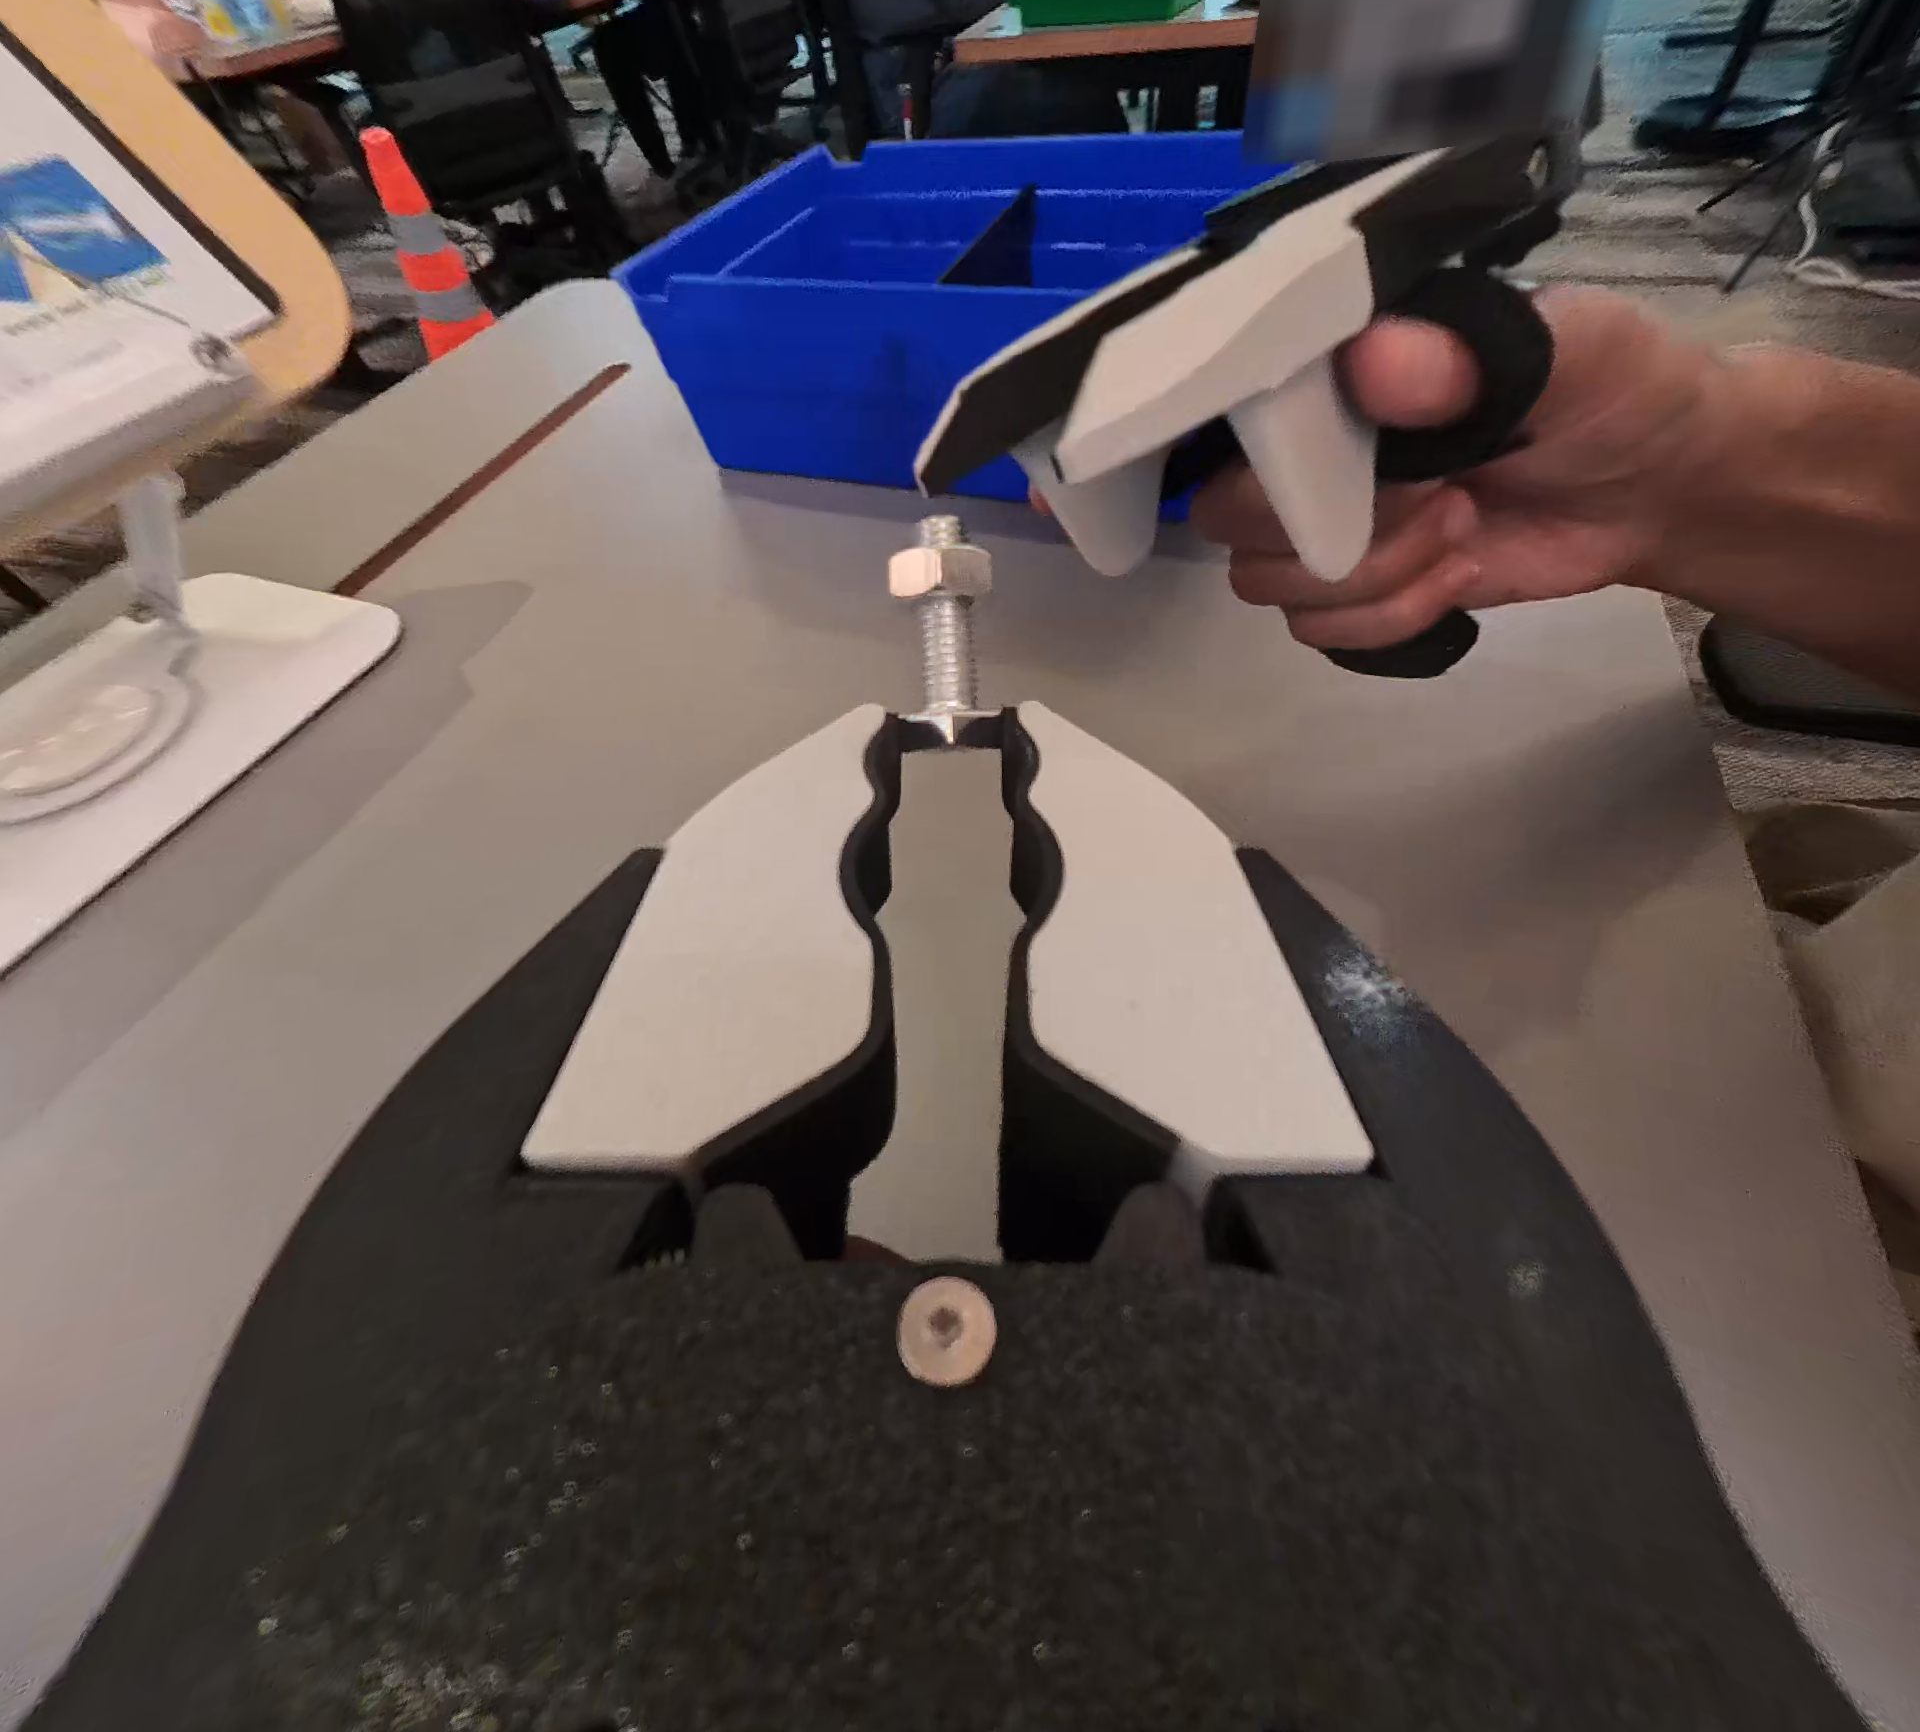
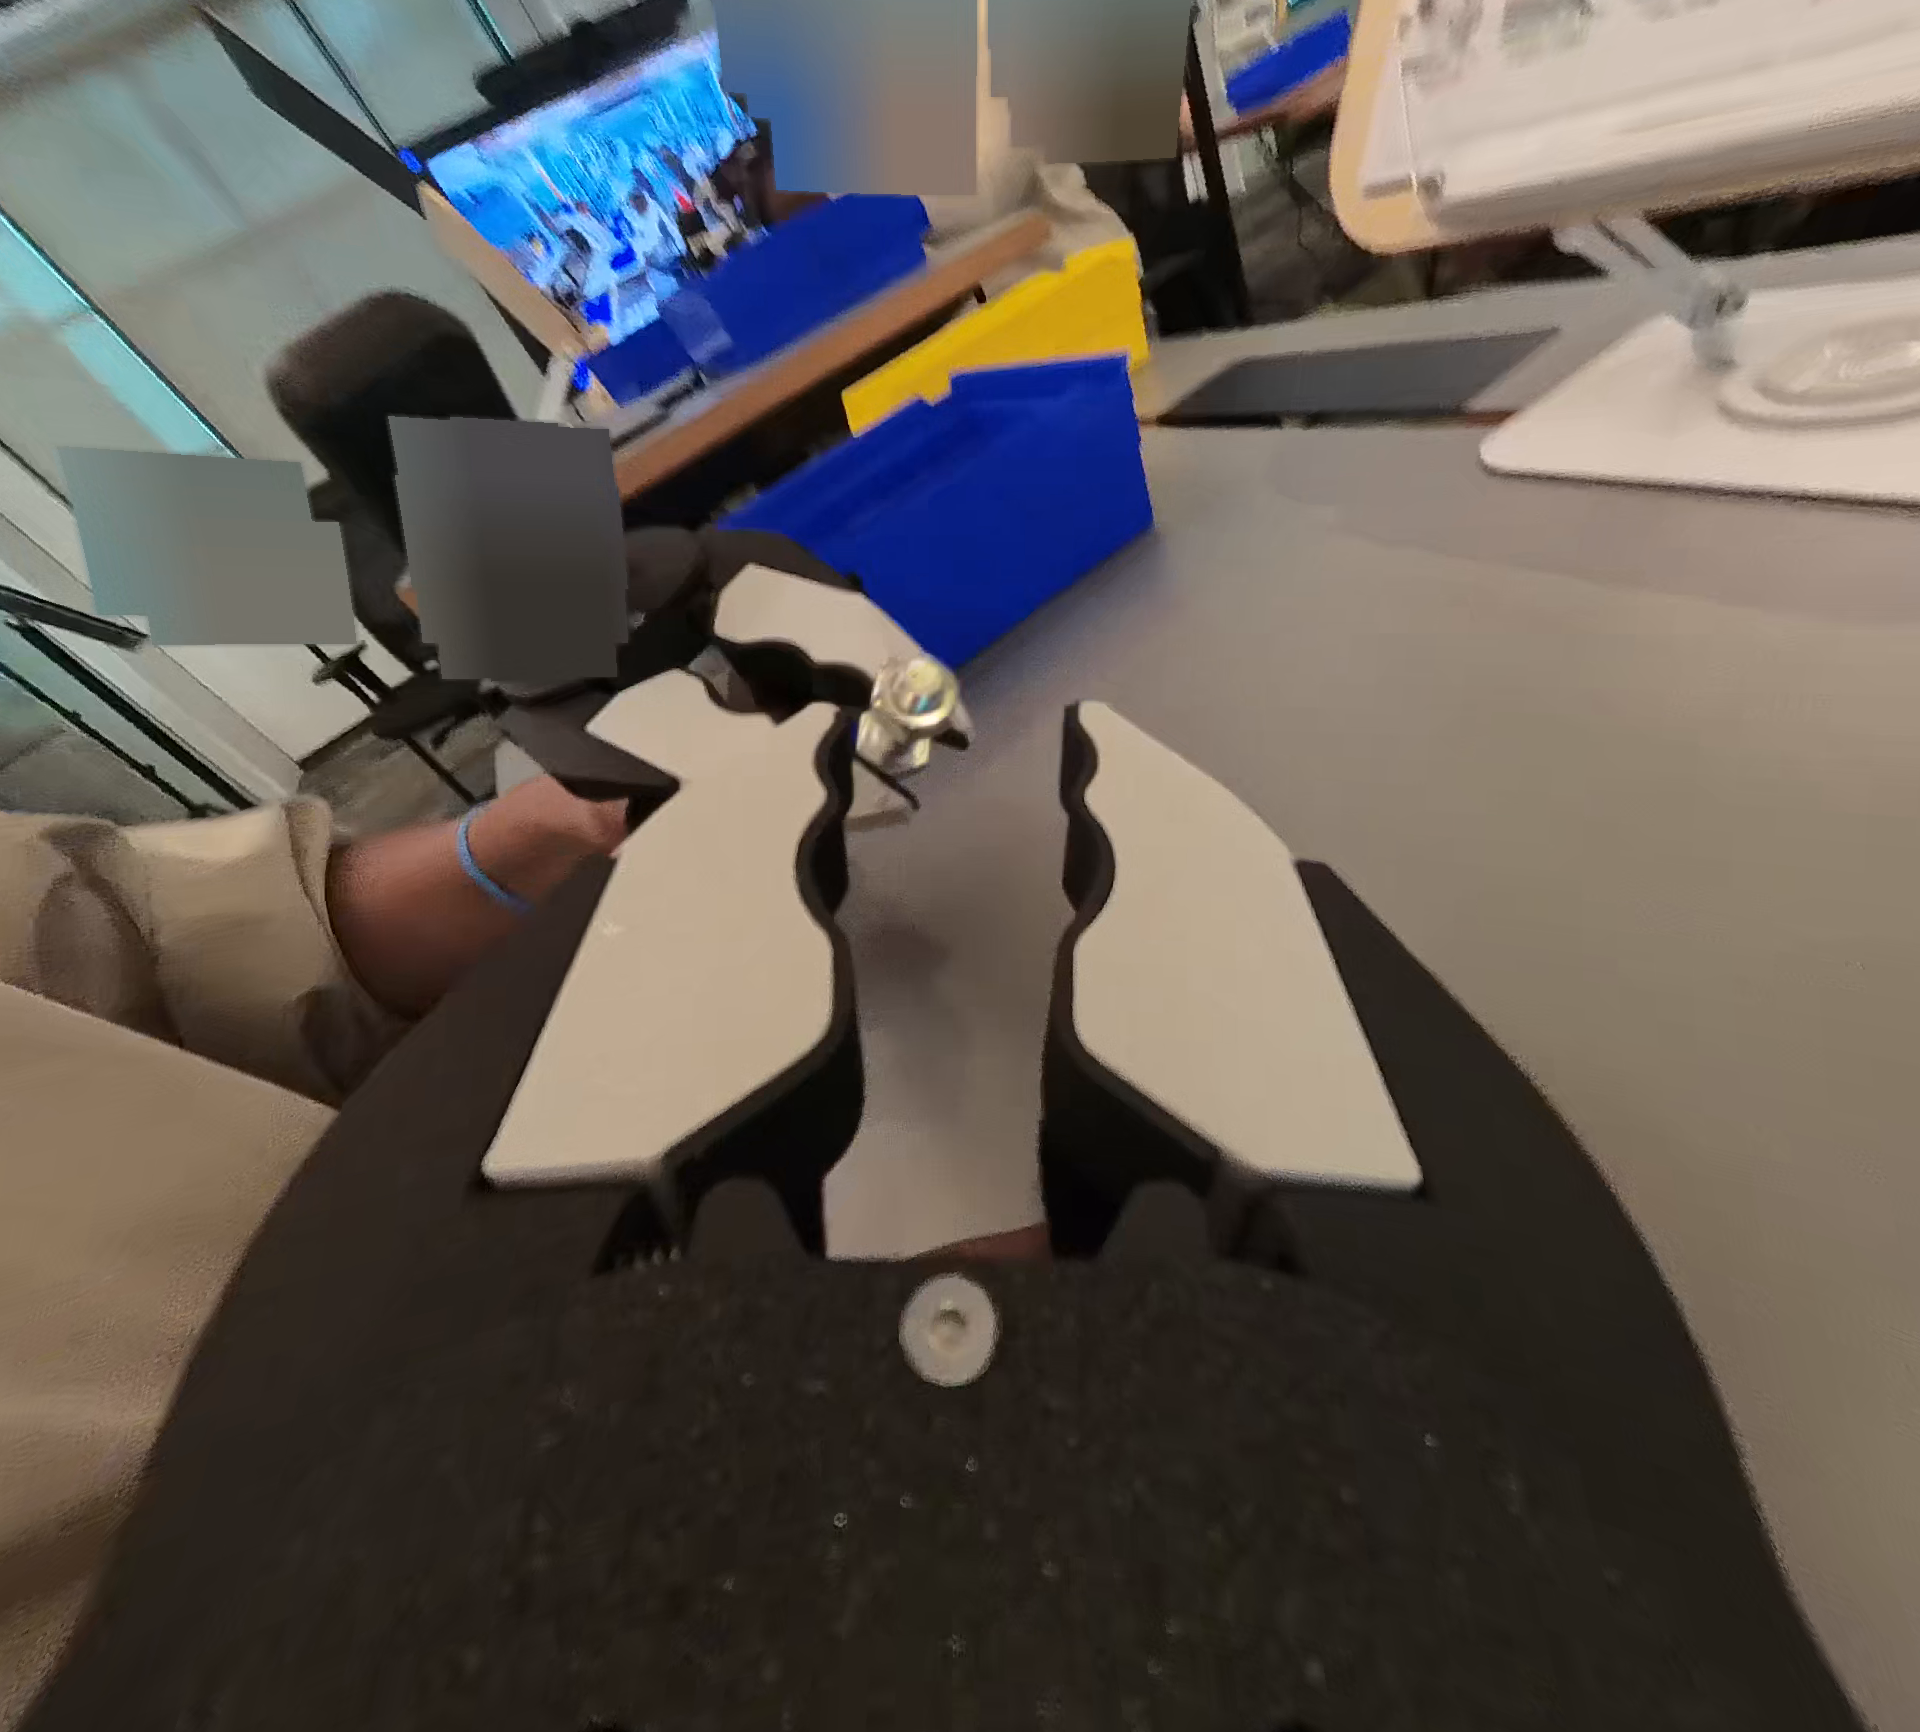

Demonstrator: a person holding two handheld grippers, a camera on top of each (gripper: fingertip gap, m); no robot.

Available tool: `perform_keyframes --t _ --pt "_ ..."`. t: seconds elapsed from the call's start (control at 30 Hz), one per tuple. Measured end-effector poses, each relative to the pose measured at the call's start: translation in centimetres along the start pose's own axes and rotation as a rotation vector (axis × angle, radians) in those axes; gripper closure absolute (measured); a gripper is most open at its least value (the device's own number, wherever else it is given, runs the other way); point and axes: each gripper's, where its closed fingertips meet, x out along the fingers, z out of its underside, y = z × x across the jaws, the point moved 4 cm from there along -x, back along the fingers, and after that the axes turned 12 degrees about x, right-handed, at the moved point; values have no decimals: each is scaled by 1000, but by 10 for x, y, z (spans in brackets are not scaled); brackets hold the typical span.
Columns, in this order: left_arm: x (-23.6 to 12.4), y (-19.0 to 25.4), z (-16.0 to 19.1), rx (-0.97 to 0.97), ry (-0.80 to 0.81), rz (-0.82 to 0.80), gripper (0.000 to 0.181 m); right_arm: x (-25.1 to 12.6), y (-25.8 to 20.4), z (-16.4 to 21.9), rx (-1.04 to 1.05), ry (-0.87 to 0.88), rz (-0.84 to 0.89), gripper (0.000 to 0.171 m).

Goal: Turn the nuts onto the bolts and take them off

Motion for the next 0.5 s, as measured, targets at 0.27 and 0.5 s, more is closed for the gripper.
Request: perform_keyframes --t 0.27,0.5 --pt "9 9 29 -9 16 98 164 13 15 30 77 -92 31 131" --pt "-1 12 22 3 34 102 164 30 12 36 50 -141 16 130"
